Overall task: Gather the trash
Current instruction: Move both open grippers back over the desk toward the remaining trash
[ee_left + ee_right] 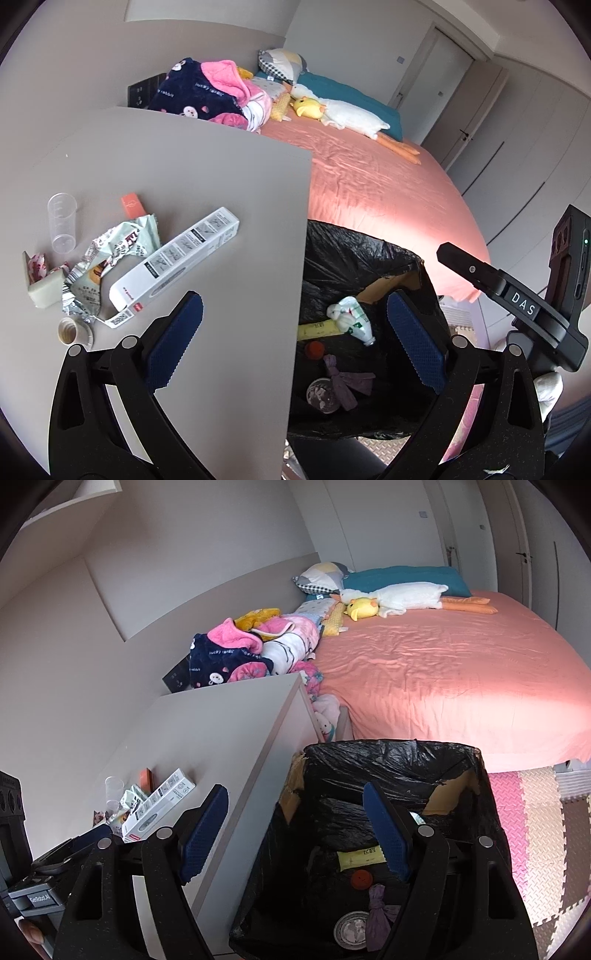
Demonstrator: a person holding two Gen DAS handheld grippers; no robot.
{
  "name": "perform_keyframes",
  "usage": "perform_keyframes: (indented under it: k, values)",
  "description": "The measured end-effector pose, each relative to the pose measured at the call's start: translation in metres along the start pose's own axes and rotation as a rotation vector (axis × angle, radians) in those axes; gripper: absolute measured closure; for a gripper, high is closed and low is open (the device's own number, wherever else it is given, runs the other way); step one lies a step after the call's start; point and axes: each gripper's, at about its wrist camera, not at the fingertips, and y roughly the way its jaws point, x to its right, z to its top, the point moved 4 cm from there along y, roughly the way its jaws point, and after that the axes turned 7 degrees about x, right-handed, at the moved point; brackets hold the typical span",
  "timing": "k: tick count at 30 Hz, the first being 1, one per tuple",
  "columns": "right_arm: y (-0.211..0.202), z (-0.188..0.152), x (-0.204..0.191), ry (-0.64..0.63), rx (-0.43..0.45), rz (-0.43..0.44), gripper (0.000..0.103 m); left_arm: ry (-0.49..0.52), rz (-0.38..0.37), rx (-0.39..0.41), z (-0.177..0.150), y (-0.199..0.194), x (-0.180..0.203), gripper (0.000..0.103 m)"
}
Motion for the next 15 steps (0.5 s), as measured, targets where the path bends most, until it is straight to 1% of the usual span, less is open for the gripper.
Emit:
perform_keyframes:
  k: [9,15]
  values:
    - [0.017,-0.007,-0.037,-0.054,-0.034,0.038,0.027,-0.030,0.097,0.024,-0.001,-0.018,-0.045,0.007]
    - [0.030,-0.014,-0.061,-0.085,-0.062,0.062,0.027,-0.076,0.147,0.042,-0.001,-0.028,-0.077,0.007]
